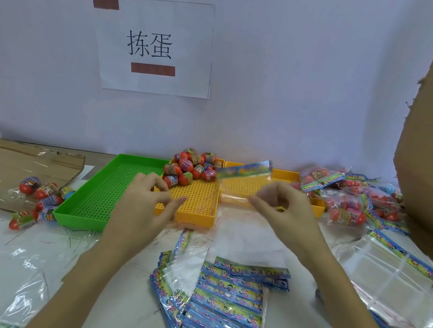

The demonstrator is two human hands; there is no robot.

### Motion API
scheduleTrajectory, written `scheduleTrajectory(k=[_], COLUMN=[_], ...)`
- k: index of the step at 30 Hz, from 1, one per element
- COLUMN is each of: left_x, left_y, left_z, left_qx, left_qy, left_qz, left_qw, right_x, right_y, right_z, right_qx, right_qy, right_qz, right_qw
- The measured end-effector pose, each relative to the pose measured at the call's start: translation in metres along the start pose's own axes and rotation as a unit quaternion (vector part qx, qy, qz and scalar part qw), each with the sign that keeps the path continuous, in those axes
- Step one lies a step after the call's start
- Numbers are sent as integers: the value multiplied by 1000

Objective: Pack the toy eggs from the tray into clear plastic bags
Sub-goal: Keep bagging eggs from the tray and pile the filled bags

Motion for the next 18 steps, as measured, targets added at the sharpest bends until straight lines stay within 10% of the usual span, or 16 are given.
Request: scheduleTrajectory(k=[8,18], left_x=[16,19], left_y=[7,26], left_z=[1,-1], left_qx=[2,-29], left_qy=[47,-112], left_qz=[-19,-364], left_qw=[999,924], right_x=[7,-12], right_y=[-8,48], right_z=[-1,-23], right_qx=[34,-165], right_qy=[54,70], right_qz=[135,203], right_qw=[989,963])
Point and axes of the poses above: each hand's wrist, its own z-axis towards the middle knuckle, its own y-axis out of the palm, x = y × z, the point moved 7 cm from there along z, towards the middle knuckle, and after that the axes turned 14 degrees about y, right-handed, at the moved point
